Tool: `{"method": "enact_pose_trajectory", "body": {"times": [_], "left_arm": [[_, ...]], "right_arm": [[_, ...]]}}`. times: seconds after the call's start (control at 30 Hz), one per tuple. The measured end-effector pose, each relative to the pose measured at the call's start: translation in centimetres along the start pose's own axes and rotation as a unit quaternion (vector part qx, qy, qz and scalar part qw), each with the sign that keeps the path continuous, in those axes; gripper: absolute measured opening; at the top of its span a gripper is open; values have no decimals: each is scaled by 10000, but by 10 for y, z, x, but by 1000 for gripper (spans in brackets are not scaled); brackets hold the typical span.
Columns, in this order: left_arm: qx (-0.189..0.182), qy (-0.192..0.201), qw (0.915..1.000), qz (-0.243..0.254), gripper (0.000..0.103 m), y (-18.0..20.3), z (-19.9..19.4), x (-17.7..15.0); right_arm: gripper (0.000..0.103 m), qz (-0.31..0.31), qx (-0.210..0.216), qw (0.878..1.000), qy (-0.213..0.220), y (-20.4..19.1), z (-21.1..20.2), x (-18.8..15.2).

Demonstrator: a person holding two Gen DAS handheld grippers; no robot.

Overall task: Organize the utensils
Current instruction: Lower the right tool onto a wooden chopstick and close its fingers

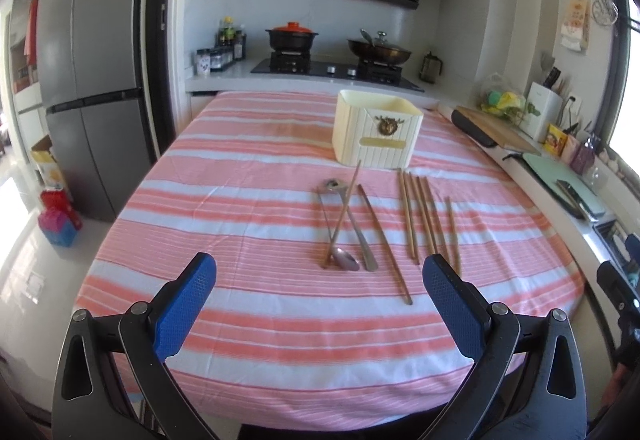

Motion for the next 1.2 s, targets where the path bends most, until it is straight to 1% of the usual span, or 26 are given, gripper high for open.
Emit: {"method": "enact_pose_trajectory", "body": {"times": [0.13, 0.23, 0.43, 0.5, 0.6, 0.67, 0.7, 0.8, 0.87, 0.93, 1.0, 1.1, 1.17, 1.2], "left_arm": [[-179, -337, 9993, 5, 103, 8, 36, -7], [-275, -471, 9985, -77, 103, 9, 54, -4], [-98, -479, 9987, -110, 103, 2, 81, 16], [-88, -462, 9989, 54, 103, 4, 93, 30], [-265, -457, 9977, 424, 103, 14, 112, 50], [-494, -523, 9947, 741, 103, 24, 128, 62], [-527, -563, 9929, 910, 102, 30, 136, 67], [-815, -678, 9846, 1389, 102, 49, 165, 83], [-924, -811, 9789, 1632, 102, 61, 187, 91], [-970, -942, 9745, 1793, 101, 70, 209, 96], [-995, -1031, 9706, 1937, 97, 77, 226, 99], [-1035, -1123, 9650, 2133, 93, 83, 243, 101], [-1145, -1194, 9619, 2178, 91, 85, 252, 102], [-1182, -1235, 9607, 2186, 88, 87, 257, 103]], "right_arm": [[103, -3, 58, 9997, -222, -3, 17, -2], [103, -35, 45, 9996, -281, -2, 25, -3], [103, 132, -51, 9989, -453, 10, 46, -5], [103, 156, -28, 9985, -516, 12, 52, -6], [103, 112, -13, 9983, -569, 17, 60, -7], [103, 145, -14, 9978, -640, 22, 69, -7], [103, 179, -18, 9974, -695, 26, 74, -7], [103, 314, -19, 9955, -896, 39, 93, -8], [103, 453, 48, 9935, -1041, 48, 104, -10], [103, 648, 114, 9907, -1188, 57, 115, -13], [103, 812, 149, 9878, -1318, 65, 127, -17], [103, 951, 217, 9828, -1570, 74, 150, -22], [100, 1115, 389, 9780, -1717, 77, 163, -25], [95, 1214, 499, 9751, -1787, 78, 171, -25]]}}
Point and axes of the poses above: each gripper's, at about its wrist camera, not at the fingertips, and z roughly the way its jaws point, y to its right, x to its top, the point moved 1 cm from there along z, roughly the way its jaws point, and after that the axes turned 7 degrees about x, right-handed, at the moved point
